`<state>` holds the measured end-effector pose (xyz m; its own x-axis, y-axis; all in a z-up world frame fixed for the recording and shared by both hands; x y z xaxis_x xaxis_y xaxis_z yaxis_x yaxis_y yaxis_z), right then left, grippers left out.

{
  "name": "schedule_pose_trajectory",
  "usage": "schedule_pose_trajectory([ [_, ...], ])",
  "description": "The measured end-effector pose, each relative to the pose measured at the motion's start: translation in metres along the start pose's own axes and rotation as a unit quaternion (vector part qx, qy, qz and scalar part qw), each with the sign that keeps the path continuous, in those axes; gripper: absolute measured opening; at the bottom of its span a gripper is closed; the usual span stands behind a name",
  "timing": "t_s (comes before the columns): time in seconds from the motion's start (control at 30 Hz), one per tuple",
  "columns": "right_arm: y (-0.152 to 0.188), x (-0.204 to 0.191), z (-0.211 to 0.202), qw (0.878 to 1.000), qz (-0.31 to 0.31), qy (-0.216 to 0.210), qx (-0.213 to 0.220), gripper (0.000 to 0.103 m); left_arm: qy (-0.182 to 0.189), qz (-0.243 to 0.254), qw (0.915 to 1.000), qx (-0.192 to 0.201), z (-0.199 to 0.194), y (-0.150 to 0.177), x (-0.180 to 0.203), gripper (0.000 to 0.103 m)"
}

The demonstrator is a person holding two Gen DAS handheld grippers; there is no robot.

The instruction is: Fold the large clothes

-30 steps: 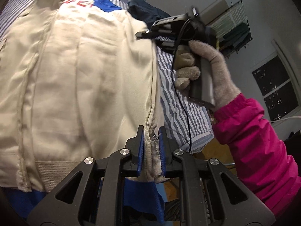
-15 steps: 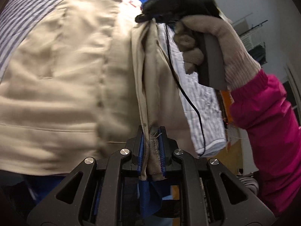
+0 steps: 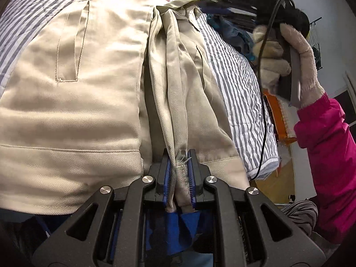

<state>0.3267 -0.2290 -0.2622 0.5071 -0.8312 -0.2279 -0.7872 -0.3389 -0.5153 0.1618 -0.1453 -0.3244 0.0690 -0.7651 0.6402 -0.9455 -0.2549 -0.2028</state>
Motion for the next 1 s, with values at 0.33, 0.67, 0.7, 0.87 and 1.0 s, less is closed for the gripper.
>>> schedule_pose_trajectory([
  [0.33,-0.045,0.092,0.052,0.99,0.11,0.089,-0.003,0.012,-0.003,0.019,0.9998,-0.005,0.005,0.01,0.008,0.012],
  [0.67,-0.088,0.029,0.135,0.994,0.012,0.082,-0.068,0.018,-0.008,0.036,0.9993,-0.01,0.015,0.01,0.015,0.013],
  [0.7,-0.087,0.028,0.119,0.996,0.02,0.065,-0.059,0.018,-0.009,0.039,0.9991,-0.01,0.015,0.01,0.017,0.013],
  [0.87,-0.058,0.023,0.022,0.999,0.031,0.038,-0.014,0.019,-0.011,0.05,0.9987,-0.002,0.01,0.011,0.024,0.015],
  [1.0,-0.004,0.009,-0.066,0.999,0.023,0.027,0.006,0.019,-0.009,0.06,0.9982,0.001,-0.007,0.016,0.029,0.021],
])
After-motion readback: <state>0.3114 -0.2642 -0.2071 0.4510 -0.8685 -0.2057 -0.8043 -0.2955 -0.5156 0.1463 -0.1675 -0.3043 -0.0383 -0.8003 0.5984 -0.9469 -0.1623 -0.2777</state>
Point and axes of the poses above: each gripper's, at about its wrist camera, not at the fingertips, and z roughly the way its jaws point, x to its right, y to its underside, the point moved 8 cm from there along z, roughly the way its jaws point, and after that the axes turned 10 degrees about -z, right-handed, at the moved point
